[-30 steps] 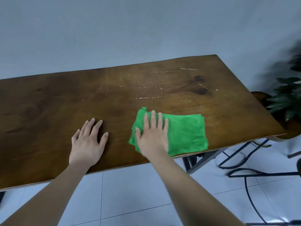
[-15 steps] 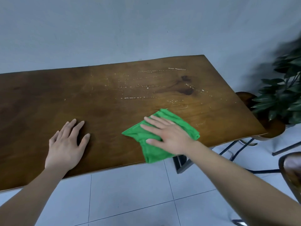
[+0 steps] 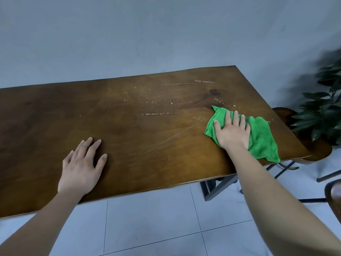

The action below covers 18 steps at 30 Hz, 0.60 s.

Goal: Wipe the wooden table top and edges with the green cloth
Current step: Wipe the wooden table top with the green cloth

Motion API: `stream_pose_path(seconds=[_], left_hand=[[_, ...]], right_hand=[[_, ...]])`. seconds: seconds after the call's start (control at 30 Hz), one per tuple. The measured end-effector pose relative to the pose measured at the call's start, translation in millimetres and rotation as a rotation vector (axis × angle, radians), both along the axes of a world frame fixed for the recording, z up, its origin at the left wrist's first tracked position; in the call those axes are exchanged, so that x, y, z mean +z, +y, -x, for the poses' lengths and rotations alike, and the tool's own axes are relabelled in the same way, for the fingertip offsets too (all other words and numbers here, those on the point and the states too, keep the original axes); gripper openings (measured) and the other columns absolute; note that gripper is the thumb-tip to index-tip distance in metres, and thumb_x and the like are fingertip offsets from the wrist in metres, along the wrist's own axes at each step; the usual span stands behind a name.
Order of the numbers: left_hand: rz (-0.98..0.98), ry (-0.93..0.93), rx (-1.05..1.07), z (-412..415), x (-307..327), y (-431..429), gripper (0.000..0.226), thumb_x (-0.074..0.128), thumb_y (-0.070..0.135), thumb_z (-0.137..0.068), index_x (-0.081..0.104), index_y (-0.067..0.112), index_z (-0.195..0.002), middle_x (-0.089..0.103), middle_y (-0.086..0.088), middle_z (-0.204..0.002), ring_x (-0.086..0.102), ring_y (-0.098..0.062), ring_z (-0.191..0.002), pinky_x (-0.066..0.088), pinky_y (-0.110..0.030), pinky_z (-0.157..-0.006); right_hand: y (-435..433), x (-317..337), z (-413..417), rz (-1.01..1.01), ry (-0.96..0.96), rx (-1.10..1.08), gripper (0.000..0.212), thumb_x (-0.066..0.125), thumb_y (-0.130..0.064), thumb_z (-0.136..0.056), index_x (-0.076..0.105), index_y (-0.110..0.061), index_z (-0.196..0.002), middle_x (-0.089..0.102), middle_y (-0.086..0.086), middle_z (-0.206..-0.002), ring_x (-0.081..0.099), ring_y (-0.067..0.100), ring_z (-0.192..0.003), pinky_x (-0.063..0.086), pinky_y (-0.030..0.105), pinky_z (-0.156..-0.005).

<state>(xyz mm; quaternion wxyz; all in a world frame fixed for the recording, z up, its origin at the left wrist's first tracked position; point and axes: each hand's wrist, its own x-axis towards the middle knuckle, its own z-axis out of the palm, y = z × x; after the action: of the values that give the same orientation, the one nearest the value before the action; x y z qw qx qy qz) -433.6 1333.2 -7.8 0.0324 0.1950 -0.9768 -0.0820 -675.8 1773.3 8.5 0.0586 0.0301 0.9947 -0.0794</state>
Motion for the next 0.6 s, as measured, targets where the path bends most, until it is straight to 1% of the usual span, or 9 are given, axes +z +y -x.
stream_pose_path(seconds=[0.07, 0.17, 0.27, 0.33, 0.4, 0.47, 0.53, 0.6], left_hand=[[-0.003, -0.006, -0.005, 1, 2, -1, 0.089, 0.003, 0.083, -0.101, 0.024, 0.035, -0.173, 0.021, 0.006, -0.182, 0.01, -0.018, -0.17, 0.012, -0.054, -0.136], [-0.006, -0.004, -0.011, 1, 1, -1, 0.088, 0.004, 0.083, -0.102, 0.023, 0.034, -0.173, 0.02, 0.007, -0.182, 0.01, -0.018, -0.17, 0.012, -0.053, -0.136], [-0.003, 0.014, -0.002, 0, -1, -1, 0.087, 0.004, 0.082, -0.103, 0.024, 0.034, -0.173, 0.021, 0.007, -0.182, 0.01, -0.017, -0.17, 0.013, -0.053, -0.136], [-0.001, 0.023, 0.003, 0, -1, -1, 0.085, 0.005, 0.08, -0.103, 0.027, 0.034, -0.172, 0.022, 0.007, -0.182, 0.011, -0.016, -0.17, 0.014, -0.053, -0.136], [0.004, 0.033, 0.0, 0, -2, -1, 0.084, 0.007, 0.079, -0.104, 0.028, 0.034, -0.172, 0.024, 0.008, -0.181, 0.011, -0.015, -0.17, 0.016, -0.053, -0.136], [0.008, 0.036, -0.006, 0, -3, -2, 0.082, 0.008, 0.077, -0.105, 0.03, 0.034, -0.171, 0.025, 0.007, -0.181, 0.012, -0.015, -0.17, 0.017, -0.054, -0.135], [0.013, 0.033, -0.009, 0, -3, -2, 0.082, 0.007, 0.077, -0.105, 0.03, 0.033, -0.171, 0.025, 0.007, -0.181, 0.013, -0.016, -0.17, 0.017, -0.054, -0.135], [0.01, 0.03, -0.005, 0, -3, -2, 0.082, 0.007, 0.078, -0.105, 0.03, 0.034, -0.171, 0.024, 0.008, -0.181, 0.012, -0.016, -0.17, 0.016, -0.054, -0.136]], right_hand=[[-38, 1, -7, -0.024, -0.018, 0.047, 0.086, 0.004, -0.073, -0.109, -0.002, -0.024, -0.18, -0.009, 0.007, -0.188, -0.008, 0.035, -0.174, 0.0, 0.059, -0.139], [-105, 2, -29, -0.027, -0.038, 0.185, 0.086, 0.0, -0.073, -0.109, -0.008, -0.024, -0.179, -0.014, 0.009, -0.187, -0.012, 0.038, -0.173, -0.003, 0.062, -0.138], [-173, 2, -61, -0.036, -0.023, 0.358, 0.086, -0.005, -0.073, -0.107, -0.013, -0.024, -0.177, -0.02, 0.012, -0.183, -0.016, 0.042, -0.171, -0.007, 0.065, -0.136], [-214, 3, -88, -0.029, -0.018, 0.501, 0.086, -0.006, -0.073, -0.107, -0.013, -0.024, -0.177, -0.021, 0.012, -0.183, -0.018, 0.042, -0.17, -0.009, 0.066, -0.135], [-246, 4, -113, -0.017, -0.023, 0.675, 0.085, -0.001, -0.074, -0.108, -0.009, -0.025, -0.178, -0.017, 0.01, -0.185, -0.018, 0.04, -0.171, -0.01, 0.065, -0.135], [-261, 2, -127, -0.004, -0.023, 0.87, 0.082, 0.008, -0.072, -0.111, 0.001, -0.028, -0.18, -0.007, 0.005, -0.188, -0.013, 0.035, -0.173, -0.007, 0.062, -0.136], [-258, -2, -119, 0.006, 0.002, 1.065, 0.078, 0.014, -0.071, -0.113, 0.011, -0.031, -0.18, 0.003, 0.0, -0.189, -0.005, 0.029, -0.174, -0.004, 0.057, -0.138], [-242, -5, -94, 0.022, 0.028, 1.245, 0.075, 0.018, -0.07, -0.114, 0.017, -0.034, -0.179, 0.008, -0.004, -0.188, 0.001, 0.022, -0.174, -0.001, 0.05, -0.14]])
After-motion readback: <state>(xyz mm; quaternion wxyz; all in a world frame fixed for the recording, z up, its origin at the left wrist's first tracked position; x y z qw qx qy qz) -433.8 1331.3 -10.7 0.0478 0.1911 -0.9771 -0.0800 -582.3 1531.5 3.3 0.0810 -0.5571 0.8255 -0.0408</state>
